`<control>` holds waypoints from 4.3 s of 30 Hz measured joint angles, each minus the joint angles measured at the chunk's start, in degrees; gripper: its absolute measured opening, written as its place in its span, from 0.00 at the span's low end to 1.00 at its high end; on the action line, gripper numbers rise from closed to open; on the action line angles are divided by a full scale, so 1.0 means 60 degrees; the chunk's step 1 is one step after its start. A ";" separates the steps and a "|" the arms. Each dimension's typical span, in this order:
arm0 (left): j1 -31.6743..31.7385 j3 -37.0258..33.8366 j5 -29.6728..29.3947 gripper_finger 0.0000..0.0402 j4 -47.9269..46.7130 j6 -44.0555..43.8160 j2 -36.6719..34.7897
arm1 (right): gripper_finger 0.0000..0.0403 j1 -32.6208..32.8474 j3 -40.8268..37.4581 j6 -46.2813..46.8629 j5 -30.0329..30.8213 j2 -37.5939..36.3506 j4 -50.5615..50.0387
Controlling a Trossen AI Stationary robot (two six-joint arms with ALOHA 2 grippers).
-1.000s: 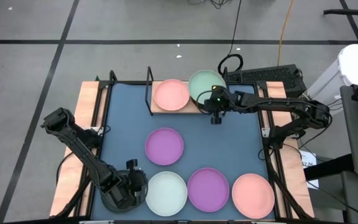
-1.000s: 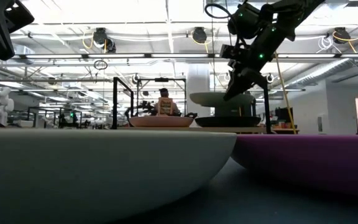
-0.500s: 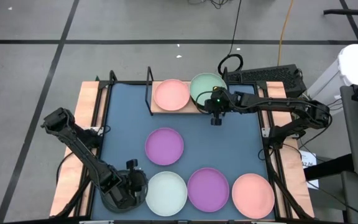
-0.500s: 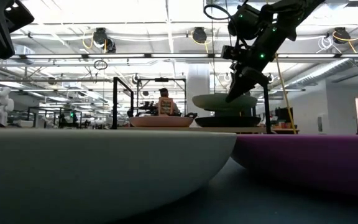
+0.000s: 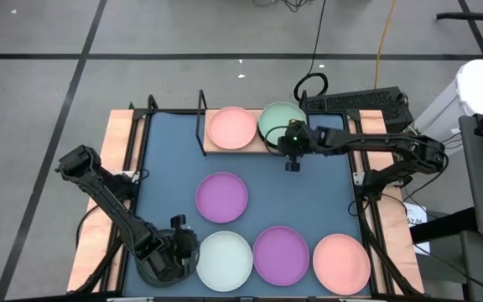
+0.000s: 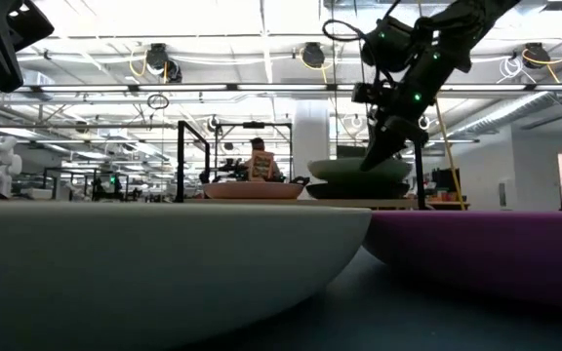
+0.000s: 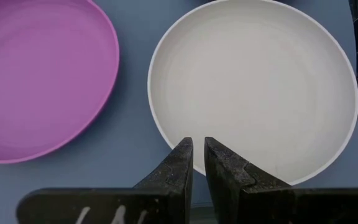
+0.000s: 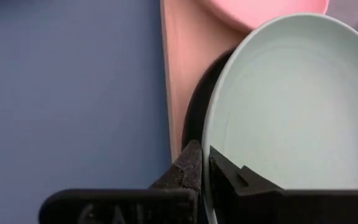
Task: Place and stack plates onto a shelf
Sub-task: Stack the green bowl on the black bowl, then stack the black bowl on the pink bowl
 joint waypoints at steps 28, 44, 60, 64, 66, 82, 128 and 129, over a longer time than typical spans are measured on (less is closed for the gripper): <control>0.0015 0.0004 -0.0233 0.12 0.0125 0.0044 0.0000 | 0.06 0.0004 -0.0346 -0.0091 0.0134 0.0000 0.0904; 0.0015 0.0004 -0.0233 0.12 0.0233 0.0087 0.0000 | 0.28 0.0506 -0.0346 0.0270 0.0144 -0.0616 0.1045; 0.0011 0.0011 0.1022 0.12 0.0427 -0.0663 0.0105 | 0.28 0.3835 -0.0342 0.2900 0.0112 -0.2985 0.0834; -0.0274 0.0007 0.1387 0.12 0.0625 -0.0798 0.0155 | 0.28 0.4807 -0.0342 0.3744 0.0123 -0.2983 0.0855; -0.0516 0.0011 0.1417 0.12 0.0839 -0.0744 0.0153 | 0.28 0.5250 -0.0342 0.4309 0.0131 -0.2953 0.0900; -0.1729 0.0011 0.0877 0.56 0.1766 0.0741 0.0203 | 0.28 0.8309 -0.0339 0.6584 0.1592 -0.2459 0.1463; -0.2832 0.0009 0.1245 0.10 0.0484 -0.1660 0.2076 | 0.28 0.8746 -0.0339 0.6382 0.2189 -0.2459 0.1470; -0.2838 0.0015 0.1184 0.07 0.0407 -0.1543 0.2056 | 0.28 0.8746 -0.0339 0.6382 0.2188 -0.2459 0.1470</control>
